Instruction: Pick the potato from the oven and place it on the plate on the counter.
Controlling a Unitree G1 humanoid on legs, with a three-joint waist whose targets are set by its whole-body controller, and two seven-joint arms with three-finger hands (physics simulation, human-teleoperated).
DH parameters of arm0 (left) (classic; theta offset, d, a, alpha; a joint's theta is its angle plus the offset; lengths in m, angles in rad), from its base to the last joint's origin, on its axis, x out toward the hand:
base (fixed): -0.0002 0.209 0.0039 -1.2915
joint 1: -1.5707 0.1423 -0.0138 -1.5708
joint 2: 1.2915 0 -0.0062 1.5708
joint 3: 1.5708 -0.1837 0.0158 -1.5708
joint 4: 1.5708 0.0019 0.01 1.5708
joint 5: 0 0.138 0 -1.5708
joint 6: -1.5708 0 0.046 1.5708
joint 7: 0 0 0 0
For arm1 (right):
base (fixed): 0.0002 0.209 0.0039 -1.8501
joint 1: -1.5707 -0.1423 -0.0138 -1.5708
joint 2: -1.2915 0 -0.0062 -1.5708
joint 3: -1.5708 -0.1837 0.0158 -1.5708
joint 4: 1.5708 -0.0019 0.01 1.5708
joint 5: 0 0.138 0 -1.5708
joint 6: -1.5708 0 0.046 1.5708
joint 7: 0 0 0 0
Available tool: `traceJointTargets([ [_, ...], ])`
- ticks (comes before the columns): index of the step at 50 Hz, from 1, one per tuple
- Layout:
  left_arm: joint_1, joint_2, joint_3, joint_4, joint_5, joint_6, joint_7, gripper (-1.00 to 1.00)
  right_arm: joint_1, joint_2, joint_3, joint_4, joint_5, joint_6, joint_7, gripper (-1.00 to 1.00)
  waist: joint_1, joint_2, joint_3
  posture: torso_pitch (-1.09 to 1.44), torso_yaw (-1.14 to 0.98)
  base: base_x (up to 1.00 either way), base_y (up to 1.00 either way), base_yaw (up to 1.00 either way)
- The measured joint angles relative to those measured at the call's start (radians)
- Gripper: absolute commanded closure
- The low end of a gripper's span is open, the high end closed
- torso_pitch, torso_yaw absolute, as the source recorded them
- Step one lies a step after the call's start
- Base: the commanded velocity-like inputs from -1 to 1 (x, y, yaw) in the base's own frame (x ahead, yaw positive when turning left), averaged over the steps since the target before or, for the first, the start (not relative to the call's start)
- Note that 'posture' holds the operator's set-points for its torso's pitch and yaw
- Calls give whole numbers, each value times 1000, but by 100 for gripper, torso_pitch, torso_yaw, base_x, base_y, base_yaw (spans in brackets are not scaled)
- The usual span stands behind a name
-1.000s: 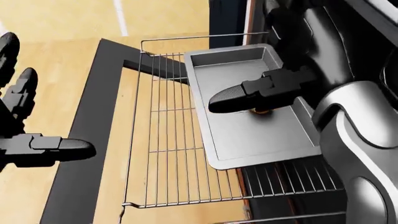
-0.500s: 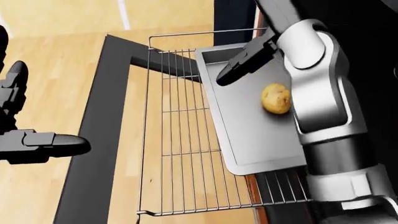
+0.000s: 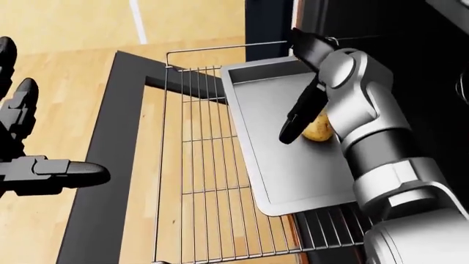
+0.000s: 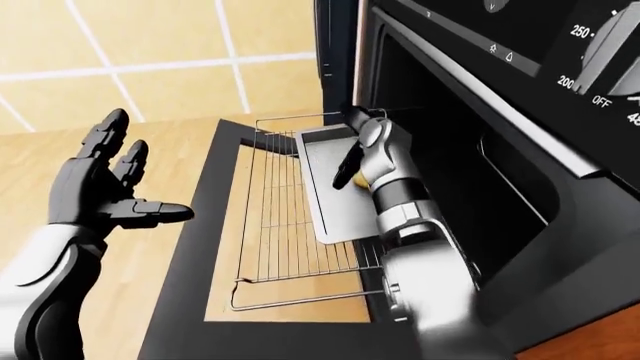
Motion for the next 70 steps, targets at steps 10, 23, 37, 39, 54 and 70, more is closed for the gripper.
traceJointTargets([
  [10,13,-6,7,-17,3,-11,-11,-100,-45,-20,-2,174,6,-39,-158,-100,2,-2,-3,0,0,0,0,0],
  [23,11,-6,0,-33,-9,4,-20,-100,-47,-45,24,209,-86,-94,-263,-100,3,-3,39,10,0,0,0,0],
  [37,9,-5,1,-22,-5,0,-25,-100,-56,-52,17,238,-132,-125,-290,-64,3,-3,112,22,0,0,0,0],
  [39,9,-5,1,-21,-5,-2,-26,-100,-56,-51,17,244,-133,-128,-294,-58,3,-3,121,24,0,0,0,0],
  [54,14,-2,11,-27,-7,2,-31,-100,-55,-41,25,247,-152,-152,-295,8,-1,-12,171,37,0,0,0,0],
  [70,6,0,6,-30,-1,10,-26,-100,-52,-55,16,207,-184,-160,-309,100,1,-14,213,45,0,0,0,0],
])
